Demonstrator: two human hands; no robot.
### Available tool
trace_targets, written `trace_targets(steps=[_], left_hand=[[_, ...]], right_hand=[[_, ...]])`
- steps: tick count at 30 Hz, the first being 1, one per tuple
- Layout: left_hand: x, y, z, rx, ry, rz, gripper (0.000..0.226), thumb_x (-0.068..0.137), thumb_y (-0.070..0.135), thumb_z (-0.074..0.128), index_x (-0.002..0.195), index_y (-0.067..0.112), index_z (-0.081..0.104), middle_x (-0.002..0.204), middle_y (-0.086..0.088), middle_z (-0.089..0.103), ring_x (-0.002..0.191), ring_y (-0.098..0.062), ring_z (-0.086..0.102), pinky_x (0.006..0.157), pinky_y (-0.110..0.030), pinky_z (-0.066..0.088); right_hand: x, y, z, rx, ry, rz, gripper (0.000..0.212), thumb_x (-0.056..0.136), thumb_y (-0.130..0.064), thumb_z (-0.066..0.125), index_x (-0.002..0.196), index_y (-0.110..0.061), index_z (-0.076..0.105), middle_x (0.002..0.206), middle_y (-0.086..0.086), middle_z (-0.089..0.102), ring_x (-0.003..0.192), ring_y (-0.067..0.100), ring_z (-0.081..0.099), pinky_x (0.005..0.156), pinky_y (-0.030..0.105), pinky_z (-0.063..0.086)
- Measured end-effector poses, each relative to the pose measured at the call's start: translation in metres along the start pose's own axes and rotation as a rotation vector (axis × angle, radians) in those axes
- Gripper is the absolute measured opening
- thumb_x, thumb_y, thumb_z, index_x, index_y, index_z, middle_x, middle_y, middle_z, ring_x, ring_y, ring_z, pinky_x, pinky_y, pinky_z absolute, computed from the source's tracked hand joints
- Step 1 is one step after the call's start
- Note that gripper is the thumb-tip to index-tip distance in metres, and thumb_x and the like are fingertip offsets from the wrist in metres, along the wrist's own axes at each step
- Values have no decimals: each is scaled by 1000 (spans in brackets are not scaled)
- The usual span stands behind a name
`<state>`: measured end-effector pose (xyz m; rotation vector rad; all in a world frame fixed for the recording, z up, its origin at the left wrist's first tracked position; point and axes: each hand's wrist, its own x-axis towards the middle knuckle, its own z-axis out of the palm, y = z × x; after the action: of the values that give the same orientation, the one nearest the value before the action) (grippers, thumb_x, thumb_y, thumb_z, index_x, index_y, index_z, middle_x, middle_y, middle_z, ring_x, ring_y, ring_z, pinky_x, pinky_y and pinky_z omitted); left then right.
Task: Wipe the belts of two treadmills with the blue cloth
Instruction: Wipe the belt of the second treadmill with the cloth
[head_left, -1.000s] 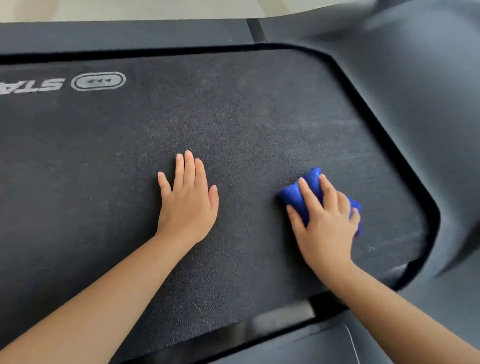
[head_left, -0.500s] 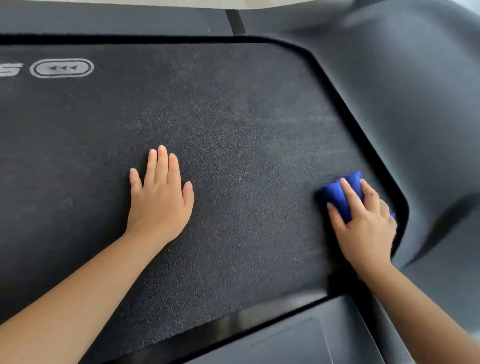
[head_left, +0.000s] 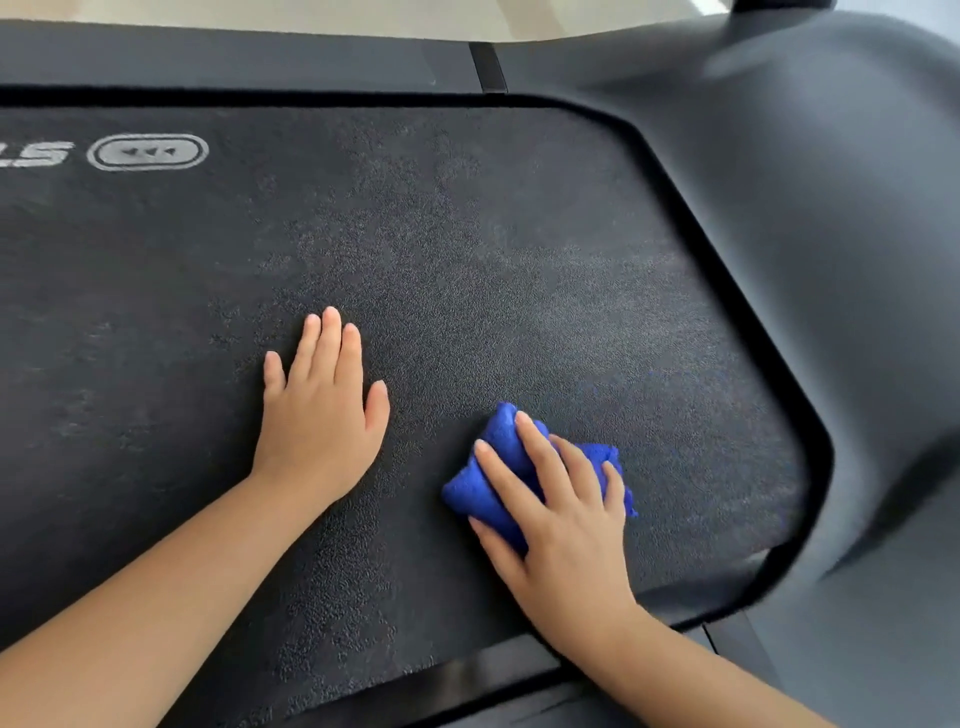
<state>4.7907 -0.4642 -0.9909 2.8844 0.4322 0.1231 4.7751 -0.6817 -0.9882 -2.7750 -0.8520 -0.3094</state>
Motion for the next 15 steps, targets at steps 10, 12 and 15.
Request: trace_targets(steps=[10,12,15], left_hand=[[-3,-2,1,29,13,-2,65,89,39,21,137,1,41,148,-13,34,136,-28,32,102,-56,31],[-2,-1,1,34,28,2,63,89,38,24,135,1,43,146,-14,37,134,-29,35,100,-56,33],[-1,1,2,34,43,0,60,87,34,29,131,-1,48,142,-16,42,131,-31,41,95,-59,37]], right_hand=[[150,38,30,19,-44,-160,52,79,-52,44,119,-26,64,131,9,56,103,33,59,79,61,43],[156,39,29,22,-70,-156,55,80,-56,43,121,-26,63,133,9,54,105,34,57,81,60,42],[121,32,18,82,-110,-269,59,85,-64,37,128,-30,57,141,6,47,117,31,50,91,58,36]])
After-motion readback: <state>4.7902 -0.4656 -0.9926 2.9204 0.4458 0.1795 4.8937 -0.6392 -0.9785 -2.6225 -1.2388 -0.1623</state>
